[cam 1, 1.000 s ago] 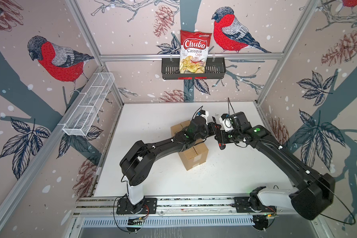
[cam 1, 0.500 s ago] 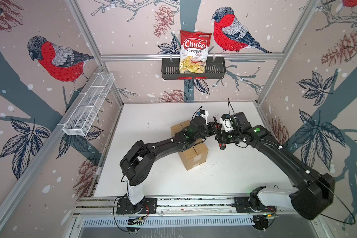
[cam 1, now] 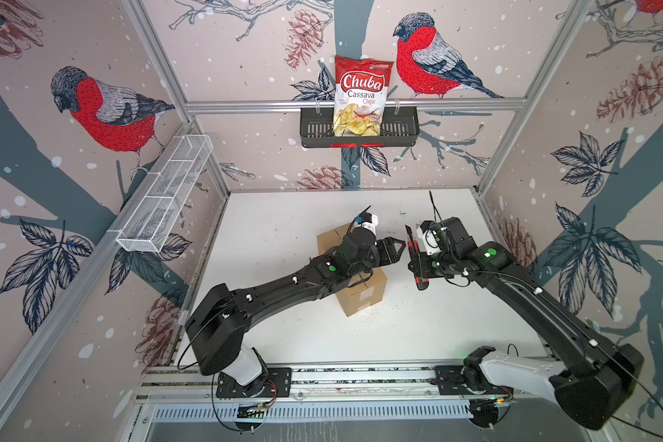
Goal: Unpack the express box
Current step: 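Release the knife with the left gripper while the right gripper draws it back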
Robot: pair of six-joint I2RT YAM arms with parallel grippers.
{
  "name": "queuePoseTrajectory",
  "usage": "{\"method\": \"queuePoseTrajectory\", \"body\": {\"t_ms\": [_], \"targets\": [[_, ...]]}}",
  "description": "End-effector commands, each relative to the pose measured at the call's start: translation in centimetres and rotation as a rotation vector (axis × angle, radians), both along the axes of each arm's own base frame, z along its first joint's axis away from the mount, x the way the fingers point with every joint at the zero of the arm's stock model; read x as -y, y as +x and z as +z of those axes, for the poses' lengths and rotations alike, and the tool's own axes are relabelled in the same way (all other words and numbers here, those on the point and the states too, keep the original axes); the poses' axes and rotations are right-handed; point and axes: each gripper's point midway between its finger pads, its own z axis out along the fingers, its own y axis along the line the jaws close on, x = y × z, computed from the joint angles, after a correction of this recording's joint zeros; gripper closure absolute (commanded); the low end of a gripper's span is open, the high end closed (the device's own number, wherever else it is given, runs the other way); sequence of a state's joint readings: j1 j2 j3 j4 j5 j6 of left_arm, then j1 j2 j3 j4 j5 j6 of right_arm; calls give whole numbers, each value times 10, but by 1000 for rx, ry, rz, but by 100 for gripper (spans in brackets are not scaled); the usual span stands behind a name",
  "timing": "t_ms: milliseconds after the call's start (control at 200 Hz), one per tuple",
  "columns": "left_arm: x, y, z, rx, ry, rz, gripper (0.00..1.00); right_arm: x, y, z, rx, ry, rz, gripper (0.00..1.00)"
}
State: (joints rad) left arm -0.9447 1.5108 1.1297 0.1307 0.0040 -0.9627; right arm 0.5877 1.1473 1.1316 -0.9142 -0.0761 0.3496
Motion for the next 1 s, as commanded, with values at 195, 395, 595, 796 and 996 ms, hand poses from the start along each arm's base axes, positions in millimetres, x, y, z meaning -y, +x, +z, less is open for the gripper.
{"method": "queuePoseTrajectory", "body": {"t_ms": [195, 395, 595, 796, 996], "targets": [[-96, -18, -5, 18, 241, 271, 38, 6, -54, -24, -92, -104, -40, 93], [-147, -33, -21, -20, 373, 392, 37, 2, -89, -24, -127, -165, -9, 93], [-178, -43, -30, -44, 446, 456, 38, 6, -119, -28, -173, -227, 9, 93], [-190, -52, -48, -71, 471, 477, 40, 2, -136, -33, -208, -272, 54, 93], [-184, -61, -65, -98, 472, 458, 50, -4, -138, -38, -221, -324, 88, 94]]}}
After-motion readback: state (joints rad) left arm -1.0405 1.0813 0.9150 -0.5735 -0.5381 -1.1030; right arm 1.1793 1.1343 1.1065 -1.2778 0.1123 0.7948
